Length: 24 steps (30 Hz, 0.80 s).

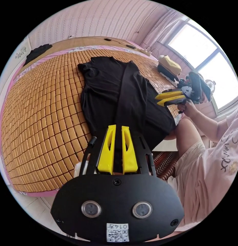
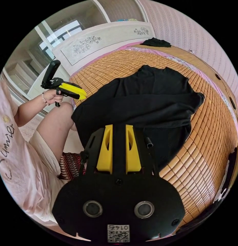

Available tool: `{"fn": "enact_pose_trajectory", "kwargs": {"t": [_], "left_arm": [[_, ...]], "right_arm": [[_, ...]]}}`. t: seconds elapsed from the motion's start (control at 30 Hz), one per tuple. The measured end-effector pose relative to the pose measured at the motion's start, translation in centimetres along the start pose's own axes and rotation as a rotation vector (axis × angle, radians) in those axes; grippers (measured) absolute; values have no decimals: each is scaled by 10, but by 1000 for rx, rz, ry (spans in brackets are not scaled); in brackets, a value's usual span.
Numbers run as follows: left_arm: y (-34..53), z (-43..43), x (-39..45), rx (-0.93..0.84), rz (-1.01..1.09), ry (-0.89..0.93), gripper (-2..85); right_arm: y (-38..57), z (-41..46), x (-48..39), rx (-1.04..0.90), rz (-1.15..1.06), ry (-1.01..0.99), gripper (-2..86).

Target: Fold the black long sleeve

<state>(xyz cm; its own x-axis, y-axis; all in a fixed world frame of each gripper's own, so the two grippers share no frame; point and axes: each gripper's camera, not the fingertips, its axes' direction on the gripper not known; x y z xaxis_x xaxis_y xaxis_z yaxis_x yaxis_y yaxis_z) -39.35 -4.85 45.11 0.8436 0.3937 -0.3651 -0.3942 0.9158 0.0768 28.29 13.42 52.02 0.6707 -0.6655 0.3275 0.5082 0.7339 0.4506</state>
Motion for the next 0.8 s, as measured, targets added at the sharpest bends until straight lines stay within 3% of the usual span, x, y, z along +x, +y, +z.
{"fn": "enact_pose_trajectory", "kwargs": {"t": [0.23,0.3,0.47,0.6,0.8], "left_arm": [[-29,52,6,-246,-13,-92,50],[-37,51,16,-258,54,-138,4],[-47,24,23,-203,86,-167,-8],[-50,50,1,-315,30,-158,-9],[-61,43,-21,-297,-18,-105,9]], "right_arm": [[-42,-31,119,65,319,256,98],[-57,-30,149,67,380,252,109],[-94,-28,214,73,551,171,130],[-102,-28,229,42,578,187,131],[-109,-33,241,11,531,200,116]]}}
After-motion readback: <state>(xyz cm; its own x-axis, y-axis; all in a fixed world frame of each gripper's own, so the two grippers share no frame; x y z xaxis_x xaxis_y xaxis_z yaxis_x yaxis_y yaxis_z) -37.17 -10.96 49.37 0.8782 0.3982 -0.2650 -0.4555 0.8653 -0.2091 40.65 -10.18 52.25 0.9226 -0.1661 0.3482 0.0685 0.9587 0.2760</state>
